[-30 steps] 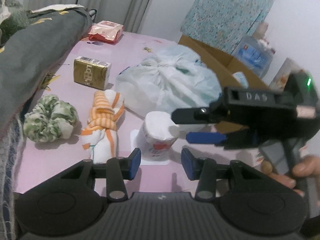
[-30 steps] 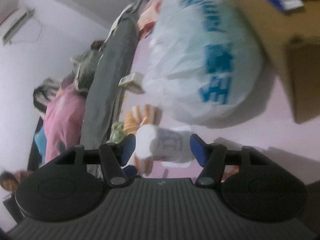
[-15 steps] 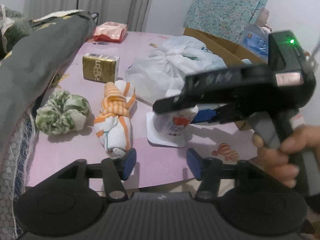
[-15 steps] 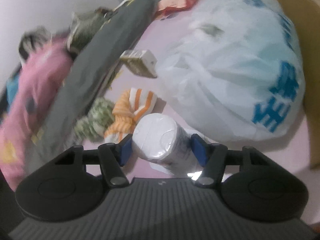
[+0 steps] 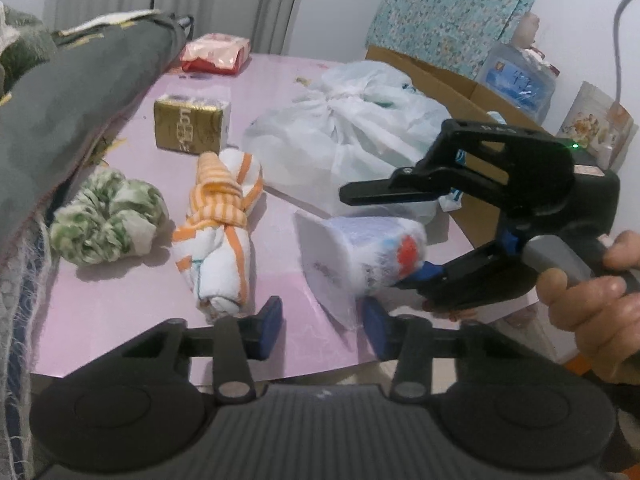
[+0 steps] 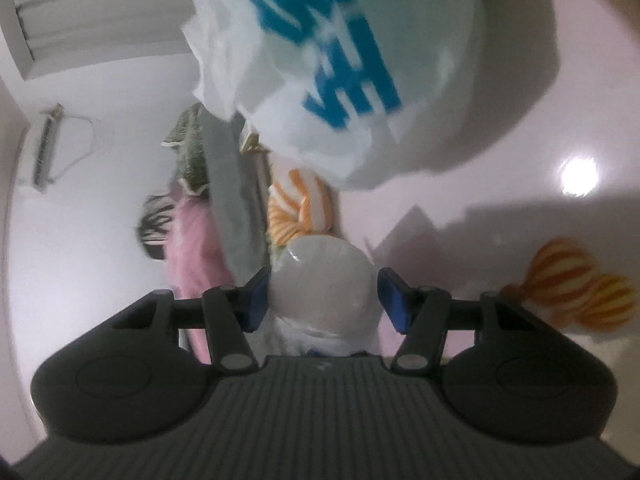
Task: Organize soft objects
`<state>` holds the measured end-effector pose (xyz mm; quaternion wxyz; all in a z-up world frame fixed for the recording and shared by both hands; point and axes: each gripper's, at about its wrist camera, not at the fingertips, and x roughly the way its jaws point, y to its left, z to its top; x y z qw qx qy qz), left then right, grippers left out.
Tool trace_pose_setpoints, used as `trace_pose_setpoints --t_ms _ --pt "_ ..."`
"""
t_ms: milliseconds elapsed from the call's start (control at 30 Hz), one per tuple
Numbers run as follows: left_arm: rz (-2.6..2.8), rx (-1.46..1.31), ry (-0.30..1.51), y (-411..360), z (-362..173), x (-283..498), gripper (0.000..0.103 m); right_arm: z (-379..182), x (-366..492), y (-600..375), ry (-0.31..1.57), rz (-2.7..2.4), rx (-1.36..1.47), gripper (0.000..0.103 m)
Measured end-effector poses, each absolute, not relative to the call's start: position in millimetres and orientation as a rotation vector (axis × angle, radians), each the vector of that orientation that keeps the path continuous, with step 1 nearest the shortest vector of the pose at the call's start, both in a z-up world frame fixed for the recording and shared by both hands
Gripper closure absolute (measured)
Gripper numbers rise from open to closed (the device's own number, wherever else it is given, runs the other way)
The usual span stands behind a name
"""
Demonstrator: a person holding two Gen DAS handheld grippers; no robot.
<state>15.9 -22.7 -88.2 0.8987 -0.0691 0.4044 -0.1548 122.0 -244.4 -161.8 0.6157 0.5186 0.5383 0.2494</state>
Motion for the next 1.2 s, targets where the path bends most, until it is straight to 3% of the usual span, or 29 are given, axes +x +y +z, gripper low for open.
trace_pose_setpoints --t_ms 300,633,833,933,1033,1200 --pt "-0.357 -0.128 0.850 -32 -93 19 0.059 -157 116 -249 1.229 0.508 1.074 0.043" --pt "-0.374 -0.121 0.847 -39 -96 19 0.058 -90 103 -216 1.092 0.521 0.569 0.021" --pt "-0.376 -0.123 0.847 -39 -97 19 0.058 -90 99 -187 1.121 0.515 0.320 0.021" --pt "-0.373 -0.124 0.846 -37 -97 18 0.058 -99 102 -186 1.149 0.499 0.317 0.029" --pt "-0.376 -0.131 0.844 -33 -95 15 0.058 -105 102 -198 1.139 0.508 0.412 0.030" --pt "-0.372 -0.118 0.819 -32 -88 11 0.058 -126 114 -233 1.135 0.564 0.787 0.033"
